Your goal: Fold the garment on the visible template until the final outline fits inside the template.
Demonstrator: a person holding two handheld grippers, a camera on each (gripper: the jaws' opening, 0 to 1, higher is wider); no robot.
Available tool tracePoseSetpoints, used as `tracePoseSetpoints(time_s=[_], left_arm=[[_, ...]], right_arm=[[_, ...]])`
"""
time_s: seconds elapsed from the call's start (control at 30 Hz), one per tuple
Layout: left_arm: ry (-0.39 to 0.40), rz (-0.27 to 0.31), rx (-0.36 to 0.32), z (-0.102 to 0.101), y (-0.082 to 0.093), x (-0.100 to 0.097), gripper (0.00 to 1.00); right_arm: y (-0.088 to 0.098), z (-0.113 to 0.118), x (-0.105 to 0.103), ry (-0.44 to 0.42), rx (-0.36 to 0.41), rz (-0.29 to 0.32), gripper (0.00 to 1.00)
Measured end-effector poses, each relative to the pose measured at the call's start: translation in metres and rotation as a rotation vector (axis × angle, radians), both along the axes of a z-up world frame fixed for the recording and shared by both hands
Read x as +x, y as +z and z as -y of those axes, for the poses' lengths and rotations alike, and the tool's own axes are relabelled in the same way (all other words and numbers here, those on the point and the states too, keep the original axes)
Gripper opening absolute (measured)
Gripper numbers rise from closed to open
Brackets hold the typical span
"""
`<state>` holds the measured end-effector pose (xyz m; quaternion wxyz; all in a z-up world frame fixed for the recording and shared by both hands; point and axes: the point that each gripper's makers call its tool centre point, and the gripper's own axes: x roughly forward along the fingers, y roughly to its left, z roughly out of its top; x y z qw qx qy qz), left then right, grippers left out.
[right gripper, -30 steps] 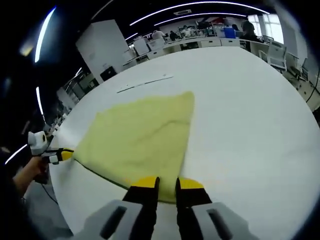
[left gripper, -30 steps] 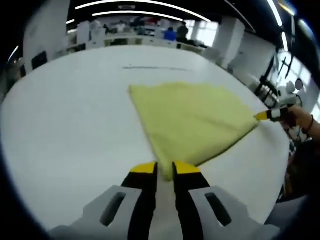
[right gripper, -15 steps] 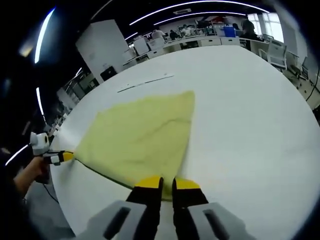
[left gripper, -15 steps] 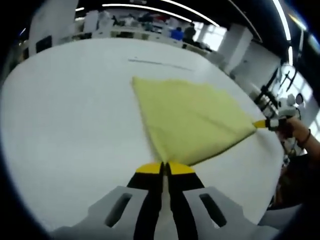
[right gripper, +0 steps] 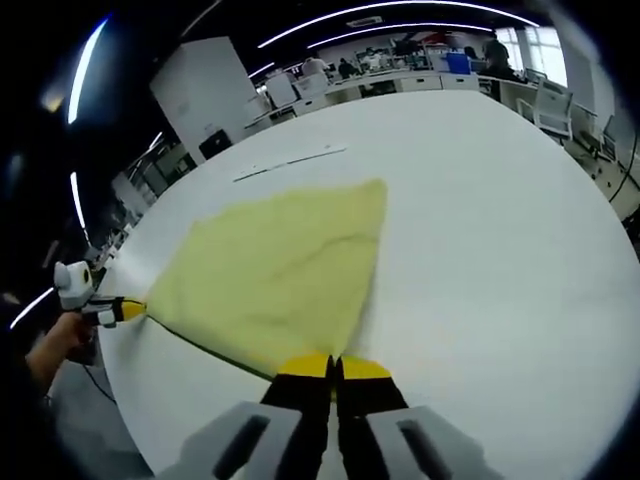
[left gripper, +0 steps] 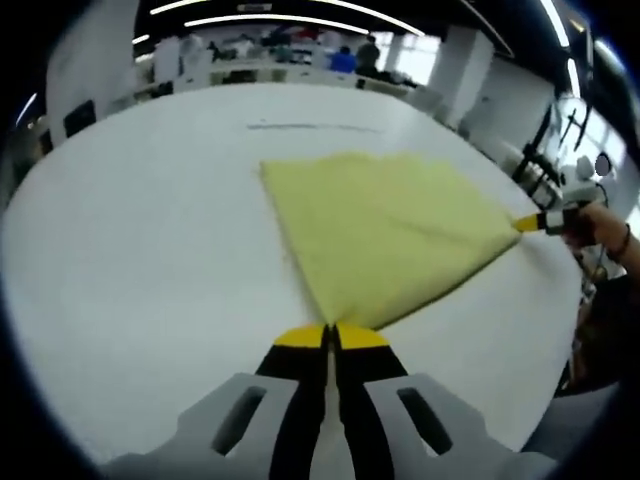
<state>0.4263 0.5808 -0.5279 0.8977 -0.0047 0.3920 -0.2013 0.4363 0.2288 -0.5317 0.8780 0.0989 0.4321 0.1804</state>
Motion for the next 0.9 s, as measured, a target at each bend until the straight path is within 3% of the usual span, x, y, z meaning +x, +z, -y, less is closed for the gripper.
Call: tracePoseSetpoints(time_s=[0.27, 0.9], left_arm=[[-0.032, -0.003, 0.029, -0.001, 0.003, -0.011, 0.00], [-0.017, -0.039, 0.007, -0.006, 0.002, -0.039, 0.00]], right_arm=[[0.000, -0.002, -0.011, 0.007, 0.003, -0.015, 0.00], [-0.001, -0.005, -0.036, 0.014, -0.001, -0.032, 0.00]])
